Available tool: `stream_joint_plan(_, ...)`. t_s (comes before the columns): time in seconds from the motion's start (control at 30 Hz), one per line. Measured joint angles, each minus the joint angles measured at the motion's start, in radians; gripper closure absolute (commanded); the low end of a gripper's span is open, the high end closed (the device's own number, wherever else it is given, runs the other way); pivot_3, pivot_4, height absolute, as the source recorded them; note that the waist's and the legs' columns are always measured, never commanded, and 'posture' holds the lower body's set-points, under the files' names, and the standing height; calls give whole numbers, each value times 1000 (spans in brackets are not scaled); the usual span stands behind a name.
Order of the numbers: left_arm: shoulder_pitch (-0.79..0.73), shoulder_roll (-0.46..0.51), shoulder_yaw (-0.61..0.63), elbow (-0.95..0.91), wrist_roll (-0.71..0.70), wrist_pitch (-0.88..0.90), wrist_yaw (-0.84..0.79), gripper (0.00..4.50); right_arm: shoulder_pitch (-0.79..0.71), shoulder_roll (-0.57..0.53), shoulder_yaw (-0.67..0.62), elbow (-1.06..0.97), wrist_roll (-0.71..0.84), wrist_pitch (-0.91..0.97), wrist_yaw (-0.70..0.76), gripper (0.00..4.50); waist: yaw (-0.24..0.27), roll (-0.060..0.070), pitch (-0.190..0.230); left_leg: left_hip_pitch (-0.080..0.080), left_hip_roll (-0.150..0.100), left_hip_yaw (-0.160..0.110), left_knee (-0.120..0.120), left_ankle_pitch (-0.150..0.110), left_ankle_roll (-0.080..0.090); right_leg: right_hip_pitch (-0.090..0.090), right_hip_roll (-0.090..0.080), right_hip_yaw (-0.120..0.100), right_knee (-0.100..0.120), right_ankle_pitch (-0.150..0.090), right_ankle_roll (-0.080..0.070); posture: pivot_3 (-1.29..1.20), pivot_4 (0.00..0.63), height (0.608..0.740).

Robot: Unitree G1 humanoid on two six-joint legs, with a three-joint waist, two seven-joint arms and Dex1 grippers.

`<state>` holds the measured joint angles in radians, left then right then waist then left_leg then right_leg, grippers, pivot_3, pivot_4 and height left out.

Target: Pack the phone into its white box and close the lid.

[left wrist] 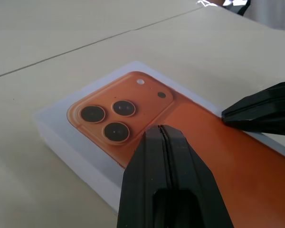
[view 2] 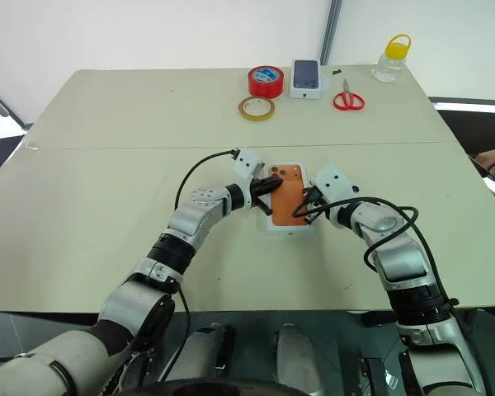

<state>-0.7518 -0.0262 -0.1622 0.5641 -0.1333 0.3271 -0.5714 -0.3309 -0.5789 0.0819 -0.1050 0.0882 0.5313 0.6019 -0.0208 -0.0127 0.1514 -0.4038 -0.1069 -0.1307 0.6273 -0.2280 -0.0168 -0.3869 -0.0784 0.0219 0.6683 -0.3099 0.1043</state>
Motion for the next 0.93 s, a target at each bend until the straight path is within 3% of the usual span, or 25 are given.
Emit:
stream_joint_plan(0.07, 2, 1, 26, -10, -28, 28, -5, 4500, -5, 2, -8, 0, 2, 11, 0, 4465, 0, -1, 0, 0, 0, 0, 0, 0, 0, 0, 0, 0, 0, 0, 0, 0, 150, 740)
stream_joint_plan(0.17, 2, 9, 64, -14, -69, 47, -27, 3240, -25, 24, -38, 13, 39, 45, 5, 3682, 0, -1, 0, -1, 0, 0, 1, 0, 0, -2, 0, 0, 1, 0, 0, 0, 150, 740)
stream_joint_plan(0.37, 28, 153, 102, -191, -125, 51, -134, 271, -45, 25, -106, 22, 133, 58, 54, 779, 1, -1, 1, -7, 0, 0, 0, 4, -7, -8, -1, 1, 1, 0, 0, 0, 150, 740)
stream_joint_plan(0.4, 39, 196, 117, -237, -134, 51, -150, 0, -44, 11, -119, 13, 147, 56, 70, 334, 2, -1, 1, -7, 0, 0, 0, 4, -7, -8, -1, 1, 1, 0, 0, 0, 150, 740)
stream_joint_plan(0.6, 224, 427, 161, -401, -164, 92, -259, 0, 15, -55, -164, -59, 194, -5, 158, 334, 7, 0, 1, -6, 0, 0, -1, 1, -1, -7, -1, 1, 0, 0, 0, 0, 150, 740)
stream_joint_plan(0.77, 427, 586, 289, -518, -253, 131, -334, 0, 112, -125, -228, -73, 255, -17, 237, 334, 9, 0, 1, -6, 0, 0, -1, 0, 1, -6, -2, 1, -1, 0, 0, 0, 150, 740)
stream_joint_plan(0.93, 586, 659, 380, -617, -315, 184, -346, 0, 172, -193, -274, -82, 271, -32, 287, 334, 9, 1, 2, -6, 0, 0, -1, -1, 2, -6, -3, 1, -2, 0, -1, 0, 150, 740)
